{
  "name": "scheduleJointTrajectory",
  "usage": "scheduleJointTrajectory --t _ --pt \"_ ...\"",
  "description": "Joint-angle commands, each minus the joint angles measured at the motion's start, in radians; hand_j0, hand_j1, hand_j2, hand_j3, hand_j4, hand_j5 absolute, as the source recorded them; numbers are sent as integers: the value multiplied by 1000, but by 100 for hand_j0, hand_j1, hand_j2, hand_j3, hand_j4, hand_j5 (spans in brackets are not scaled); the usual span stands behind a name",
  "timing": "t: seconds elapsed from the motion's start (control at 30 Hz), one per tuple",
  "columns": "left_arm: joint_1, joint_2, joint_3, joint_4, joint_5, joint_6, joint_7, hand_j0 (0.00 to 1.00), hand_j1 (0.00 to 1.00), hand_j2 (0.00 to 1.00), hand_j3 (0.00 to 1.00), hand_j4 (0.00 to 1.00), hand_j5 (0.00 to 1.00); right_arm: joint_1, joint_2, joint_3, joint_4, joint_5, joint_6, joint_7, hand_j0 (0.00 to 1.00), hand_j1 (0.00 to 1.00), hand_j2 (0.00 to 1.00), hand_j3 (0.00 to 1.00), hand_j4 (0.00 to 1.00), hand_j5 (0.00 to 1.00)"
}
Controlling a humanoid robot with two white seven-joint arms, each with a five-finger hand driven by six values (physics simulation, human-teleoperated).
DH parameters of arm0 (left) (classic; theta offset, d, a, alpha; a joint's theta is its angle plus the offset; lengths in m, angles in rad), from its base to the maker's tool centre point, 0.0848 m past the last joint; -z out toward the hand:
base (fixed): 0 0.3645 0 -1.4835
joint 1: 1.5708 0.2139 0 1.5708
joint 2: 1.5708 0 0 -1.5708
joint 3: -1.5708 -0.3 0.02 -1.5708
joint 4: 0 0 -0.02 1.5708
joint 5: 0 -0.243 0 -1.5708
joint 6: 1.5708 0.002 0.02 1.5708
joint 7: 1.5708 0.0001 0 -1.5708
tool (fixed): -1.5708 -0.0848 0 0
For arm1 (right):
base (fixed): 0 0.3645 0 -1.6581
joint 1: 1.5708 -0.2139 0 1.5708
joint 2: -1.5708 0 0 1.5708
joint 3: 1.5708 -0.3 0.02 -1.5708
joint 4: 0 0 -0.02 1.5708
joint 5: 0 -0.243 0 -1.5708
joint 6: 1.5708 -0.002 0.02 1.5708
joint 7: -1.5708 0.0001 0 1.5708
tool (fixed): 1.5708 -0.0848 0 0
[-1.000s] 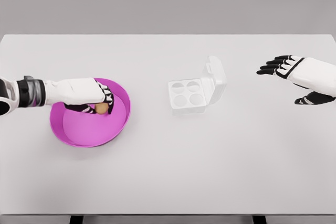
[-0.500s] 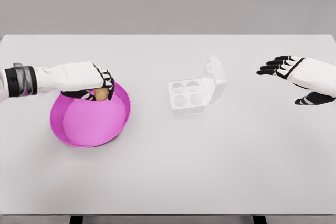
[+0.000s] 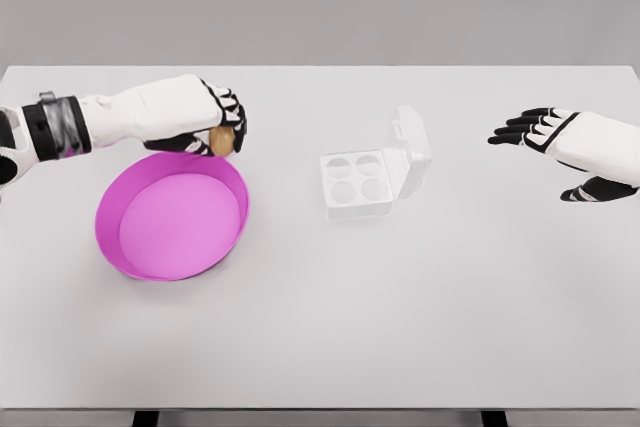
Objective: Pack egg into the box and close the box lid
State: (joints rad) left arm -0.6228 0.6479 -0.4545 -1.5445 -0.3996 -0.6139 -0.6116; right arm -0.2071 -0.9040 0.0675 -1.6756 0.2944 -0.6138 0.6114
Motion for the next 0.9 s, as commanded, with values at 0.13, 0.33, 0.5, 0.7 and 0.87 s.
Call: scheduleJointTrajectory --t 0.13,0.33,0.5,0.7,0.87 --pt "0 -76 7 7 -13 3 1 36 36 36 36 36 36 0 -1 0 0 -6 3 0 100 100 100 100 100 100" --pt "8 -131 5 11 -58 3 1 36 36 36 36 36 36 3 -1 0 2 -4 3 0 100 100 100 100 100 100" --pt "11 -182 -1 26 -96 3 1 36 36 36 36 36 36 12 0 0 0 -4 3 0 100 100 100 100 100 100" --pt "11 -257 -3 93 -179 3 1 36 36 36 36 36 36 12 2 1 -3 -4 3 0 100 100 100 100 100 100" --pt "12 -324 -9 93 -208 3 1 36 36 36 36 36 36 12 2 1 -4 -4 3 0 100 100 100 100 100 100"
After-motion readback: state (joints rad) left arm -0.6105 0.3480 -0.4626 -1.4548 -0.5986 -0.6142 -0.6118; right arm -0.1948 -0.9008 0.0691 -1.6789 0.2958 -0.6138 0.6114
